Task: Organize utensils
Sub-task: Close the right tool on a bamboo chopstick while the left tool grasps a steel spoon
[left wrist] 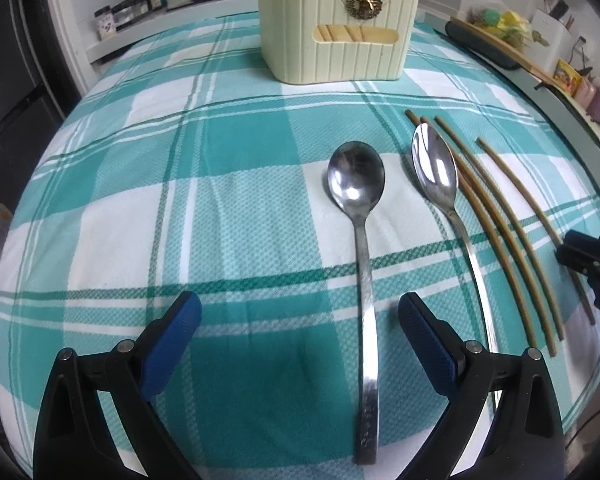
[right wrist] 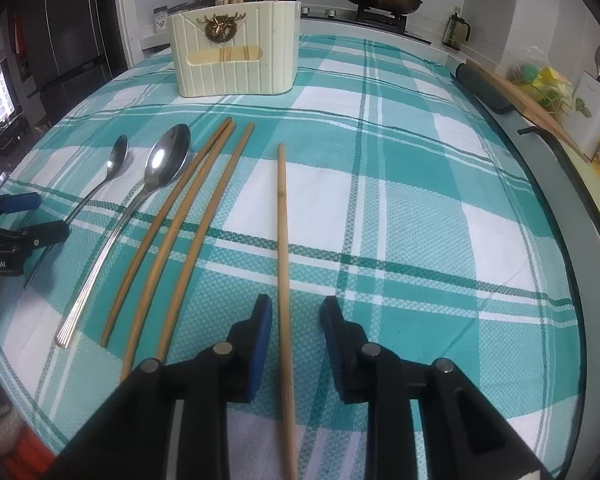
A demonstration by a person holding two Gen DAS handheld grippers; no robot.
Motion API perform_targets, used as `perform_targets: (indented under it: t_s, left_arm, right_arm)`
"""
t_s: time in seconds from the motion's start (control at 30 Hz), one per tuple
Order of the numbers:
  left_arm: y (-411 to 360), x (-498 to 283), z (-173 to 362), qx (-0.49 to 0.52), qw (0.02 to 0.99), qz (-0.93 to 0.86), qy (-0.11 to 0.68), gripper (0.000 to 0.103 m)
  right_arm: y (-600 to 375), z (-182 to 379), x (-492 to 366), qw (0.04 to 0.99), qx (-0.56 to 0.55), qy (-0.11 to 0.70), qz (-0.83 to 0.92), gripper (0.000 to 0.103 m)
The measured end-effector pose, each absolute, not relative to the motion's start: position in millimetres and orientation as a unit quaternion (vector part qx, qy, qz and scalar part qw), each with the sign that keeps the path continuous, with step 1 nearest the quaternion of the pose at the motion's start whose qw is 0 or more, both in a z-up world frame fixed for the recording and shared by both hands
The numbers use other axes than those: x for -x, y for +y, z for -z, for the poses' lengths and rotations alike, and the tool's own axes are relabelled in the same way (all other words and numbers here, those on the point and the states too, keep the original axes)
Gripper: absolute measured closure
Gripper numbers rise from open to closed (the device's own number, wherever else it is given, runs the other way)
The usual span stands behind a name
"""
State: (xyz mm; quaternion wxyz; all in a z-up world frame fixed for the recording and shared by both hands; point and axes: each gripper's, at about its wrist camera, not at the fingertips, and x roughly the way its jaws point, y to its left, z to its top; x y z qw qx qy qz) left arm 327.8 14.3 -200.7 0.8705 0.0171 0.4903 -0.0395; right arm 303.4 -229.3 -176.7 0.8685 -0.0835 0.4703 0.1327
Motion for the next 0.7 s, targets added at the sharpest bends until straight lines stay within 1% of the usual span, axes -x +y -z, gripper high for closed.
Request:
perform_targets:
  t_s: [0.07,0.13,0.33,0.43,0.53,0.6,0.63,0.67,0.7]
  left_arm:
    - [8.4,-338.8,202.4,-0.018,0.87,0.043,0.491,0.004]
    - [3.4,-348.1,202.6,-0.018,0.872,0.043,0.487,0.004]
    - [4.5,-366.0,199.6,0.004,0.873,0.049,0.486,0.014]
    - [3.9,-371.6,197.8,0.006,0.873,0.048,0.486,0.023]
    - [-2.0,-376.2,195.8,0.005,0.872,0.052,0.487,0.035]
    - [-6.9,-379.2,195.0,-0.001,0.872,0.054,0.486,0.046]
    - [-9.1,-380.8,194.9,-0.005,0.873,0.054,0.485,0.049]
    - [-10.9,-382.1,194.6,-0.007,0.873,0.056,0.484,0.061]
    - [-12.1,-383.3,194.1,-0.009,0.875,0.059,0.481,0.067]
  right_arm:
    - [-232.1,176.9,-306.8,0.866,0.078,0.476,-0.136,0.071]
    - [-232.7,177.1,-309.4,0.864,0.079,0.478,-0.139,0.071]
    - [-231.2,177.0,-323.4,0.854,0.085,0.488,-0.156,0.07]
    - [-223.0,176.4,-342.7,0.845,0.104,0.496,-0.174,0.07]
    - [-212.3,175.9,-367.7,0.835,0.119,0.505,-0.186,0.07]
    - [-202.4,175.8,-383.8,0.831,0.13,0.506,-0.193,0.07]
    - [-197.8,176.1,-390.4,0.829,0.131,0.506,-0.199,0.07]
    - [-194.0,176.0,-397.6,0.829,0.13,0.505,-0.203,0.07]
    - [-191.0,176.2,-404.2,0.829,0.127,0.505,-0.203,0.07]
